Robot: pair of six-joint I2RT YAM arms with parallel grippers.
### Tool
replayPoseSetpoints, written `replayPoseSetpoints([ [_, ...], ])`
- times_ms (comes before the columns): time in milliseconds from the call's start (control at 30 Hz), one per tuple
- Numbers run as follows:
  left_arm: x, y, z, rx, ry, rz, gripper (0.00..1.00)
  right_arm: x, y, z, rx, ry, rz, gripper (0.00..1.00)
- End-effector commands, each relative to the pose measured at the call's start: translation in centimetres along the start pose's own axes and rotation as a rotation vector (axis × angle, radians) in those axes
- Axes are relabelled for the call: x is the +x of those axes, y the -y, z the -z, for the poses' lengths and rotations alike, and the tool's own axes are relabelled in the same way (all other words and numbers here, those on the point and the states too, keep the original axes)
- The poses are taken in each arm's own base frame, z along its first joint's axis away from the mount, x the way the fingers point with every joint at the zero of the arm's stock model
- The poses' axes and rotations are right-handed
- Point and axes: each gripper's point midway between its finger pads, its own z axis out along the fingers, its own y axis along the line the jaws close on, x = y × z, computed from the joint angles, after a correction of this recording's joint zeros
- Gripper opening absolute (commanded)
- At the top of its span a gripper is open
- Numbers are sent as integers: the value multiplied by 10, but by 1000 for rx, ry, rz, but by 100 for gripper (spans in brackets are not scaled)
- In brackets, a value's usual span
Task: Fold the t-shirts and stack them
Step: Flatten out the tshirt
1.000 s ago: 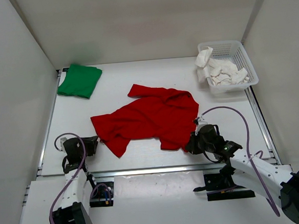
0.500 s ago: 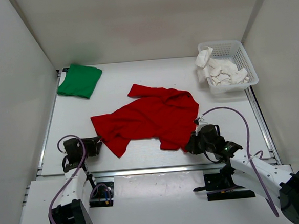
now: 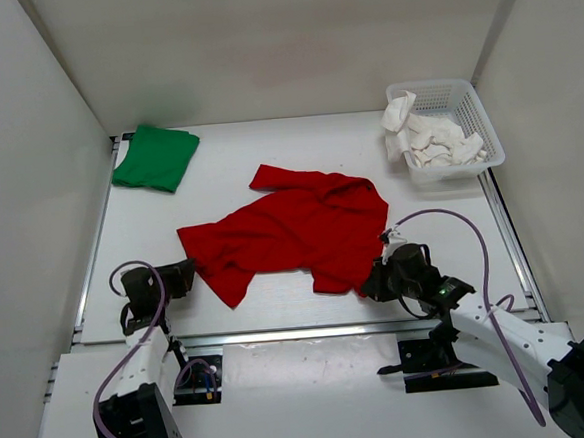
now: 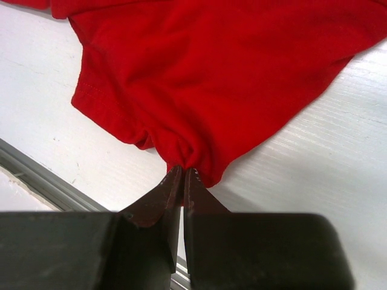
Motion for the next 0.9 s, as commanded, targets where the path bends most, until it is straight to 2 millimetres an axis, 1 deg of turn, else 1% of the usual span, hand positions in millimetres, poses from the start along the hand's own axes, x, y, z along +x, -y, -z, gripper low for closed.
replayPoseSetpoints([
  [0, 11, -95, 4, -175, -14, 62, 33, -12, -8, 2, -17, 44, 10, 0],
  [33, 12, -93, 4, -170, -22, 51, 32, -12, -7, 2, -13, 42, 9, 0],
  [100, 12, -97, 5, -187, -24, 20, 31, -17, -6, 3, -9, 56, 7, 1],
  [167, 9, -93, 6, -203, -16, -11, 34, -16, -9, 4, -19, 55, 11, 0],
  [200, 9, -102, 8, -252, -16, -40, 35, -18, -9, 5, -17, 60, 7, 0],
  [233, 7, -95, 8, -256, -4, -61, 36, -21, -10, 6, -20, 69, 2, 0],
  [267, 4, -92, 8, -273, 7, -98, 36, -22, -11, 7, -21, 70, 11, 0],
  [300, 1, -99, 10, -316, 22, -116, 37, -24, -11, 8, -21, 72, 11, 0],
  [333, 0, -101, 12, -334, 22, -128, 37, -27, -9, 8, -7, 77, 8, 0],
  [367, -5, -92, 11, -342, 44, -148, 37, -31, -10, 10, -4, 85, 7, 0],
  [433, -7, -91, 11, -358, 46, -143, 37, -40, -16, 14, -14, 88, 12, 1],
  [467, -10, -86, 11, -362, 56, -141, 36, -40, -14, 14, -3, 78, 7, 0],
  [500, -12, -76, 10, -356, 60, -151, 36, -47, -19, 14, -10, 82, 11, 1],
  [533, -13, -71, 10, -371, 64, -166, 37, -51, -18, 14, 4, 83, 24, 0],
  [567, -14, -72, 12, -399, 62, -165, 36, -55, -22, 15, -4, 83, 36, 0],
  [600, -14, -65, 11, -396, 65, -166, 37, -55, -22, 13, -5, 79, 36, 0],
  [633, -13, -59, 10, -387, 60, -161, 37, -60, -26, 13, -21, 87, 36, 0],
  [733, -14, -63, 11, -414, 70, -147, 38, -66, -33, 11, -62, 101, 32, 0],
  [767, -16, -60, 10, -402, 81, -146, 38, -68, -34, 11, -70, 109, 35, 0],
  [833, -15, -70, 9, -400, 81, -101, 39, -66, -33, 8, -76, 97, 46, 0],
  [867, -14, -67, 7, -373, 79, -69, 39, -66, -33, 7, -77, 99, 49, 0],
])
